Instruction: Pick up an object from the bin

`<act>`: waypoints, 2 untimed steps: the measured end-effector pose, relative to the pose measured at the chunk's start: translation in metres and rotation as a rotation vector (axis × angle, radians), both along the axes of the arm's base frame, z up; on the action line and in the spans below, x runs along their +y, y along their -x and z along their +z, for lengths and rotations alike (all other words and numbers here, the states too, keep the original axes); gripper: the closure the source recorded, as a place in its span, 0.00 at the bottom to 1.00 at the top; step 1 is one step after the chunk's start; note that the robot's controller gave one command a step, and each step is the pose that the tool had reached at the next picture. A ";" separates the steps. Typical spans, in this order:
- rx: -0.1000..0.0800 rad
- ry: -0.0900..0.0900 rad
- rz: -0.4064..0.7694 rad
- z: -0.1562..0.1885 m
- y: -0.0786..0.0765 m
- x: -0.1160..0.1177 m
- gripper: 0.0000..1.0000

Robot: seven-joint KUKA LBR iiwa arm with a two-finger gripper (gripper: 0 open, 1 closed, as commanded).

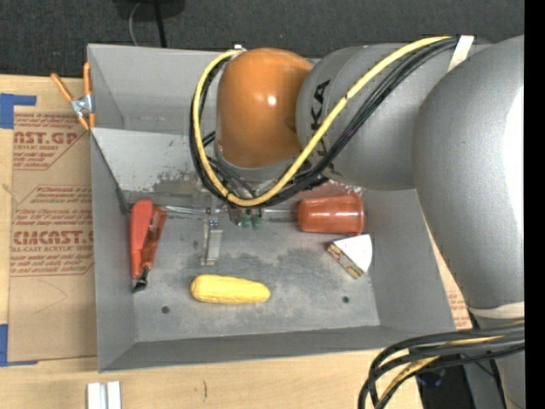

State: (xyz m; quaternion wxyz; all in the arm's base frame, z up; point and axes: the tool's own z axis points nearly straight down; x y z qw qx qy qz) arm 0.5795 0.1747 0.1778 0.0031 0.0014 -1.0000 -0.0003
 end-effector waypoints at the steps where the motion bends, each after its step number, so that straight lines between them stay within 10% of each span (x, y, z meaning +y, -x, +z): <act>1: -0.008 -0.001 -0.002 0.005 -0.002 -0.001 0.00; 2: -0.006 -0.002 0.057 0.011 0.011 -0.015 0.00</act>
Offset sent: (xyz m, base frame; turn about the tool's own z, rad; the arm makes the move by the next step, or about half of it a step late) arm -0.0568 -0.0842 0.0422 -0.2316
